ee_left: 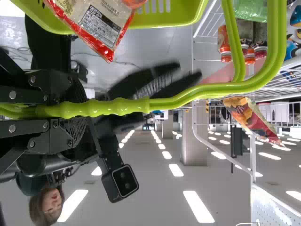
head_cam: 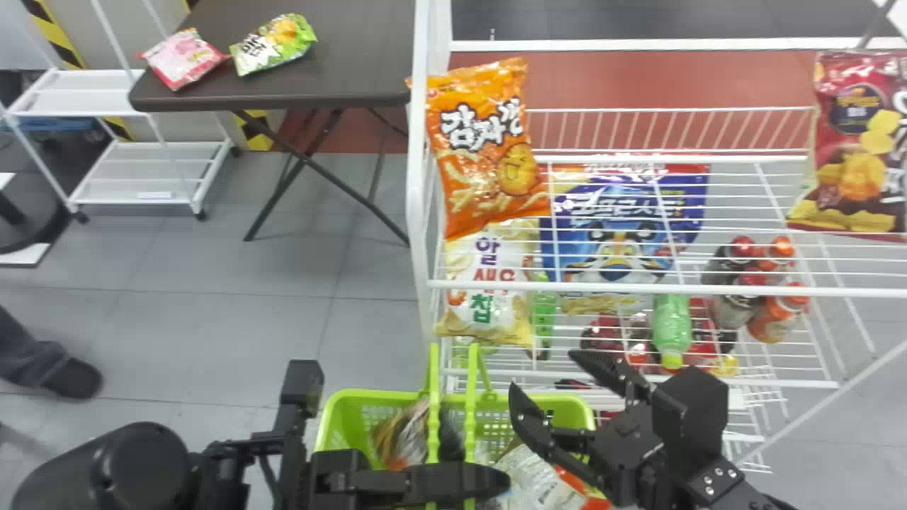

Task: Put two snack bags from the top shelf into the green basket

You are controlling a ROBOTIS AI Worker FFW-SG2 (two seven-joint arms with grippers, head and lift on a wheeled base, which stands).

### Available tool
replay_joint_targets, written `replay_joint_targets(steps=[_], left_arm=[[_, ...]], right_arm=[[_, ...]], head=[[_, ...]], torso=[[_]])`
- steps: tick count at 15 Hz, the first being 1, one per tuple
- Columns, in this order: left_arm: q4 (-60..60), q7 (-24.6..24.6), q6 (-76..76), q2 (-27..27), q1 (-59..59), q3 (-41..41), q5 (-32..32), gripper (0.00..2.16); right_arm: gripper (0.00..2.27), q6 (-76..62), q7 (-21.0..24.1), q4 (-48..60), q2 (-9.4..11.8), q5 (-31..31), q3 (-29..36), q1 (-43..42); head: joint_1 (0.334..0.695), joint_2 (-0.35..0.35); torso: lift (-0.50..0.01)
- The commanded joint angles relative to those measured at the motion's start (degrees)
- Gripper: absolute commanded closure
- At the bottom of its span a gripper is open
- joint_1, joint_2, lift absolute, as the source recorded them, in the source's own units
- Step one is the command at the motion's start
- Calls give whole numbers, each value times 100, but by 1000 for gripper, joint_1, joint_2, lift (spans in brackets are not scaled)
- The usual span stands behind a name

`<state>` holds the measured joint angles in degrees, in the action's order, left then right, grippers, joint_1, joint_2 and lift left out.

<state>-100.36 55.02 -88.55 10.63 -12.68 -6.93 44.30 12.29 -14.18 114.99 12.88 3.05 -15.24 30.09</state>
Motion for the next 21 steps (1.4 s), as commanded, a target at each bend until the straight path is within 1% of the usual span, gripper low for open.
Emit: replay_joint_targets(steps=[1, 2, 3, 4, 7, 8, 10, 12, 13, 14, 16, 19, 21], left_arm=[[-1, 0, 0, 1, -15, -10, 0, 2145], [-1, 0, 0, 1, -15, -10, 0, 2145], [-1, 0, 0, 1, -15, -10, 0, 2145], [-1, 0, 0, 1, -15, -10, 0, 2145], [-1, -8, 0, 1, -15, -10, -9, 2145], [-1, -17, 0, 1, -15, -10, -9, 2145], [8, -26, 0, -8, -15, -1, -9, 2145], [17, -26, 0, -17, -15, 8, -18, 2145], [17, -35, 17, -17, -15, 17, -27, 2145], [17, -35, 17, -17, -15, 17, -27, 2145], [26, -44, 17, -17, -15, 25, -27, 2145], [26, -35, 17, -17, -15, 25, -27, 2145], [26, -44, 17, -17, -15, 34, -35, 2145]], right_arm=[[66, -1462, 21, -364, -137, -7, 417, 93], [66, -2288, 21, -671, -242, -33, 558, 102], [66, -2815, 56, -979, -339, -24, 716, 76], [66, -3325, 135, -1295, -400, -24, 821, 41], [66, -3799, 205, -1770, -523, 29, 1050, 76], [66, -3958, 240, -1884, -603, 37, 1129, 120], [70, -4046, 240, -2007, -734, 134, 1331, 216], [70, -4133, 240, -2042, -778, 160, 1463, 313], [70, -4133, 240, -2033, -805, 160, 1524, 366], [70, -4133, 240, -2033, -866, 160, 1612, 383], [73, -4133, 240, -2025, -884, 204, 1665, 427], [73, -4133, 240, -1981, -893, 204, 1665, 471], [73, -4133, 240, -1954, -901, 213, 1674, 498]], head=[[695, -3], [695, -21], [695, -61], [695, -79], [695, -142], [695, -174], [695, -200], [695, -229], [695, -256], [695, -267], [695, -290], [695, -312], [695, -313]], torso=[[-1], [-1], [-1], [-1], [-1], [-1], [-1], [-1], [-1], [-1], [-1], [-1], [-1]])
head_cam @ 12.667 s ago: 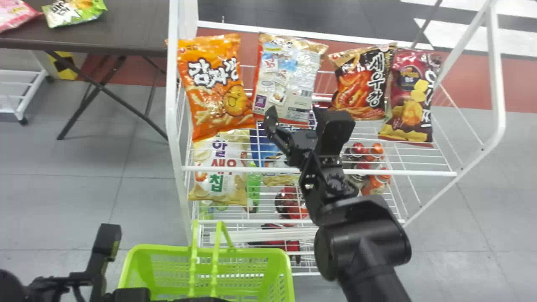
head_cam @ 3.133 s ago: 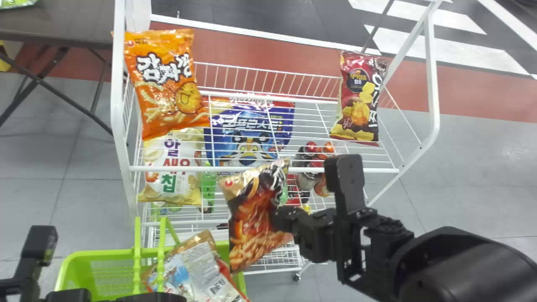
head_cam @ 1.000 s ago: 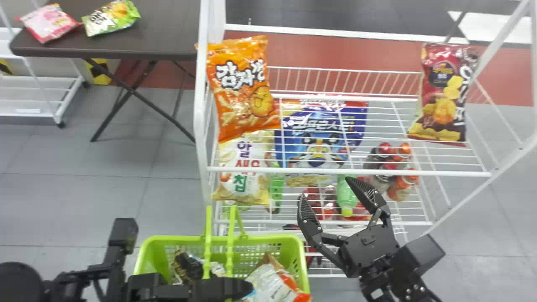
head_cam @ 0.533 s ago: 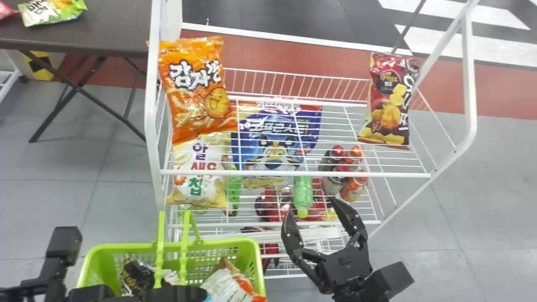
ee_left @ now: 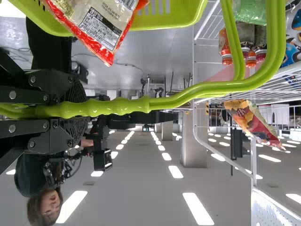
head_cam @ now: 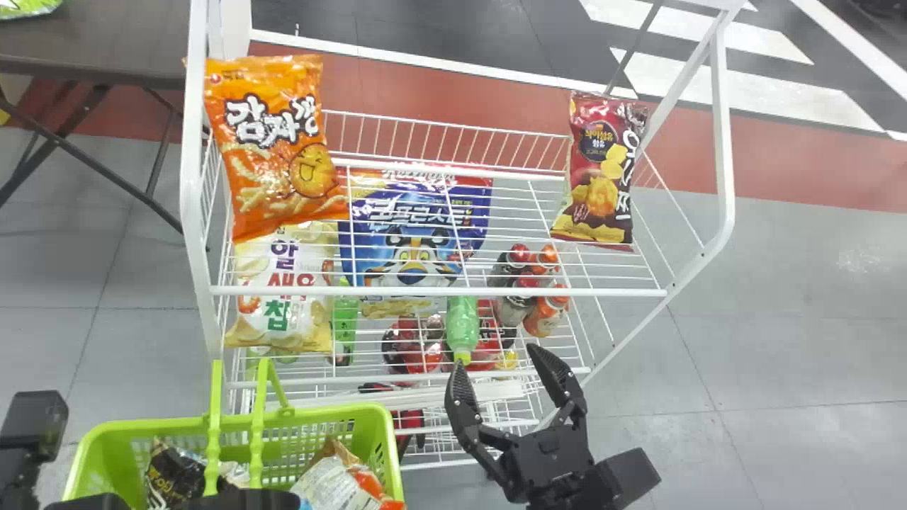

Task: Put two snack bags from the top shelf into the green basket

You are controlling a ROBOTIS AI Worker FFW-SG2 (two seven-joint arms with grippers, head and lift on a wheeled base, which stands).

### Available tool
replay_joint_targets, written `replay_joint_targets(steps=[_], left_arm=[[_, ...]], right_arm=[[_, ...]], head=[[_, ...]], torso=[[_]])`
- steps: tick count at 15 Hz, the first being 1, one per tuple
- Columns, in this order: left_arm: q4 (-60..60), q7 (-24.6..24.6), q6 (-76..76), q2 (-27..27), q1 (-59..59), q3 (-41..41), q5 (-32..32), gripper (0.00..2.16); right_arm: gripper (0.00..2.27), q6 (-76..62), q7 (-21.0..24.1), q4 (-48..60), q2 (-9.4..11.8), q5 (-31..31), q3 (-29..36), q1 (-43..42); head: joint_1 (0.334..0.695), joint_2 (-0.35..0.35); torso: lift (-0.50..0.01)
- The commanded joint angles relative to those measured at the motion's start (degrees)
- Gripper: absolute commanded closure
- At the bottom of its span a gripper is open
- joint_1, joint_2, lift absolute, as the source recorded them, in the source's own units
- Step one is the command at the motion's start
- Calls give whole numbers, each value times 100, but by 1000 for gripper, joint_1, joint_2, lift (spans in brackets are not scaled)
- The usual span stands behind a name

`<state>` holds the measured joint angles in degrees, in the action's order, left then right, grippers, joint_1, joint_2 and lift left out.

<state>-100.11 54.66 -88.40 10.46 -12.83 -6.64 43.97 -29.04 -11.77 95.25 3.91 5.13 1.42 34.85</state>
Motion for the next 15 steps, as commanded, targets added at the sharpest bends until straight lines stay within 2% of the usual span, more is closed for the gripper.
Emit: replay_joint_targets(steps=[1, 15], left_arm=[[-9, -8, -16, 0, 0, 5, -3, 2145], [-53, -34, -33, 0, -9, 23, 15, 2145]], right_arm=[[73, 0, 0, 37, -22, 5, 34, 49], [70, 105, 0, 143, -31, 49, 52, 119]], head=[[695, -313], [695, -328]], torso=[[-1], [-1]])
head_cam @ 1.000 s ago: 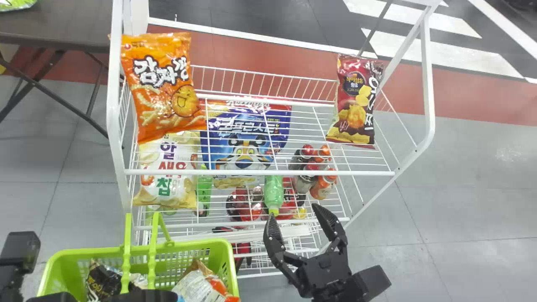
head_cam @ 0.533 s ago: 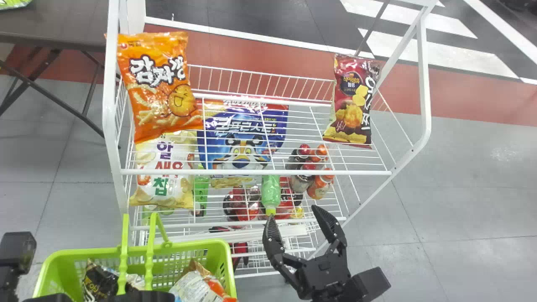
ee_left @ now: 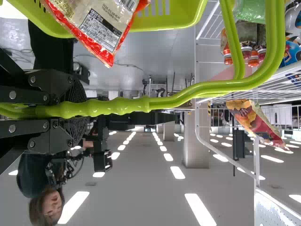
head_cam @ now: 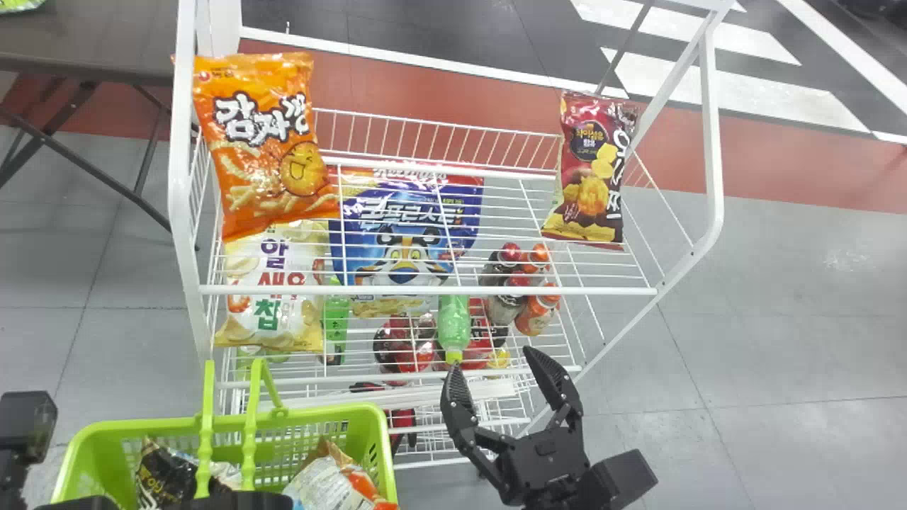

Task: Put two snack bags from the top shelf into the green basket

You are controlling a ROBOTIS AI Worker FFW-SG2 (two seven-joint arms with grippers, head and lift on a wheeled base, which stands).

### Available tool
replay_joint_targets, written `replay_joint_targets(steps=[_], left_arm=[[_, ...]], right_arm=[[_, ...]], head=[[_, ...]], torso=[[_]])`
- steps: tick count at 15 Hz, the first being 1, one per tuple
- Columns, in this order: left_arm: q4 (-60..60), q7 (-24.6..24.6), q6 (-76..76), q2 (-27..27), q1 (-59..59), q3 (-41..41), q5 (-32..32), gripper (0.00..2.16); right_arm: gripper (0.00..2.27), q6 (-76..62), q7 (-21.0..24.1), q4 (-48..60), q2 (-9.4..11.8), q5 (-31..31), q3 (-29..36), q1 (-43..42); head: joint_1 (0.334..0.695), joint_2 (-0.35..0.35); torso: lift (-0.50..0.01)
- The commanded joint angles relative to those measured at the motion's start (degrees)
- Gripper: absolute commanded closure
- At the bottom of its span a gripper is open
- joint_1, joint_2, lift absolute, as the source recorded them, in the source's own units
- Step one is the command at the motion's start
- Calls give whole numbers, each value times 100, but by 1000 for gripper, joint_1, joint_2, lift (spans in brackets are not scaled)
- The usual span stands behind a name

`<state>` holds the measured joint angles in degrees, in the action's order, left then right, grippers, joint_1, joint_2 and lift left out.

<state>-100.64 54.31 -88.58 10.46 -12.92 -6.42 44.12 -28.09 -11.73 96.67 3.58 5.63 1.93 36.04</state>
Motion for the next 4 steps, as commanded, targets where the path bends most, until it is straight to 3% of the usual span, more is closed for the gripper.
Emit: replay_joint_targets(steps=[1, 4], left_arm=[[0, 0, 3, 0, 0, -9, 0, 2145], [0, 0, 3, 0, 9, 0, 0, 2145]], right_arm=[[70, 10, 4, 1, 3, 0, 0, 0], [66, 10, -4, 1, -6, 0, 0, 0]], head=[[695, -328], [695, -327]], torso=[[-1], [-1]])
